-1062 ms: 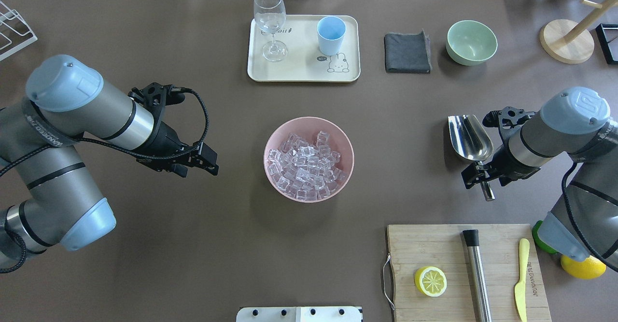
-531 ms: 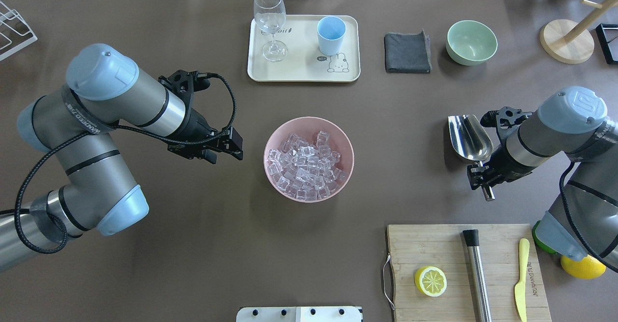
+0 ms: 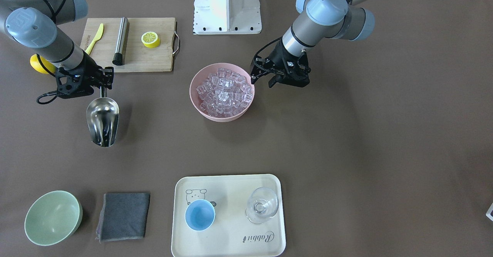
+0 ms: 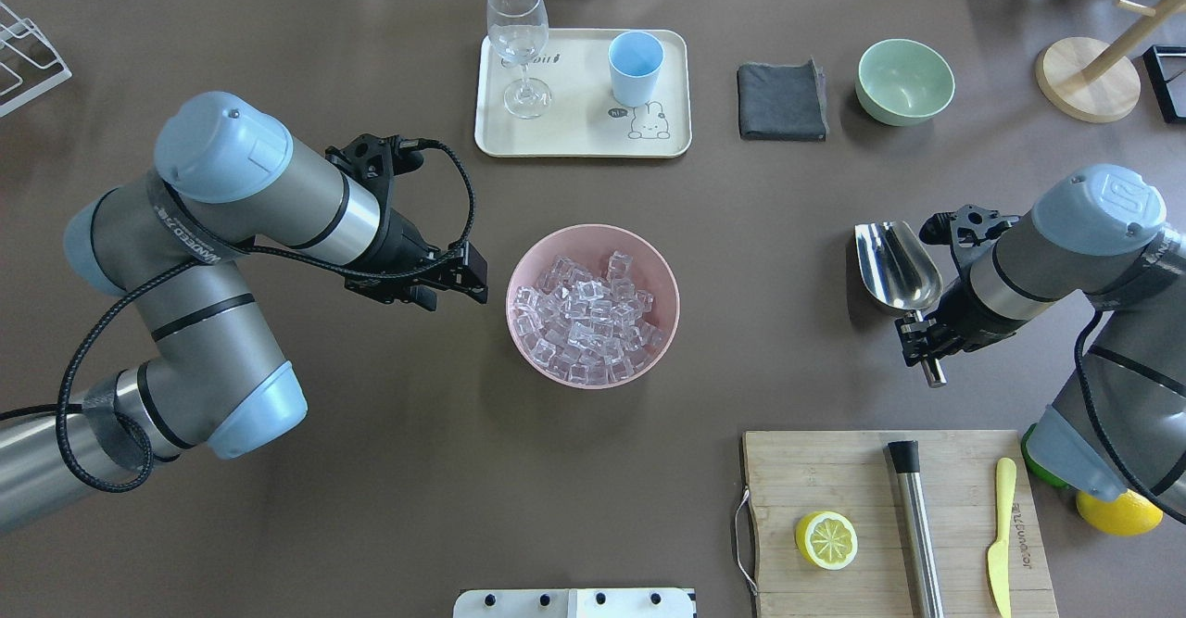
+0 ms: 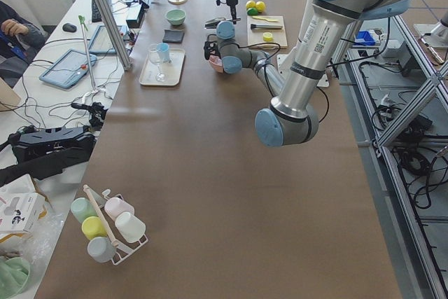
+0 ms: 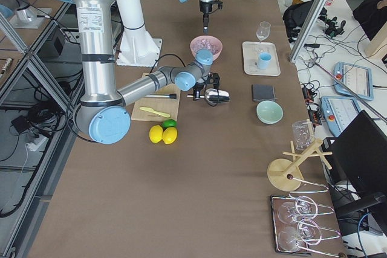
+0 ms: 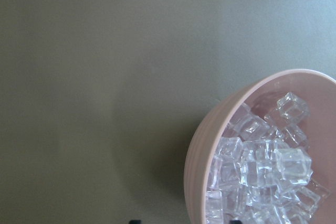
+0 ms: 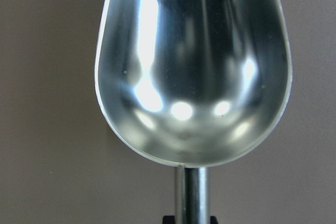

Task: Put ice in cup with scoop
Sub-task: 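Grip the pink bowl rim with the left gripper while the right gripper lifts the scoop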

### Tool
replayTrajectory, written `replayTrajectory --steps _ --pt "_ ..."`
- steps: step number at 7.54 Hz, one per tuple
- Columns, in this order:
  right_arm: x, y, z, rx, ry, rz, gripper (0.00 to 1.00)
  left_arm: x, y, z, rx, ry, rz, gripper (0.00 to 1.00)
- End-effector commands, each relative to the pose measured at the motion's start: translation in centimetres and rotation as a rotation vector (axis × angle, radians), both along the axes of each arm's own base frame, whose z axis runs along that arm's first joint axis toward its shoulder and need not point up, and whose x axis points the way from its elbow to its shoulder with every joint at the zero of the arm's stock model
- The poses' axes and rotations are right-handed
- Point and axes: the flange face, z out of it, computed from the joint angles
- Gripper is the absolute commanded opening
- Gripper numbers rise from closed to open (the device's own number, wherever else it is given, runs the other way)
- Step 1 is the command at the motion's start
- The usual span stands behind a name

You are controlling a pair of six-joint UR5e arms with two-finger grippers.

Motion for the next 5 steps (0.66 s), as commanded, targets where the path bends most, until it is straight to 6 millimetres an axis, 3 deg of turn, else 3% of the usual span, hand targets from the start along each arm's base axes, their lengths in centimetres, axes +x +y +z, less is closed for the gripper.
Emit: replayTrajectory --steps 1,3,5 --pt "1.3 0.4 -4.7 0.189 -0.062 -0.047 0.00 1.3 0.0 0.7 0.010 0.014 0.002 0.58" --pt "4.6 -2.1 -4.8 0.356 -0.060 -0.113 0.00 2.0 -0.1 0.5 0.016 0.018 0.001 0.54" --pt "6.9 -3.1 -4.8 0.505 -0.097 -0.281 0.00 2.4 -0.1 0.1 0.020 0.022 0.005 0.49"
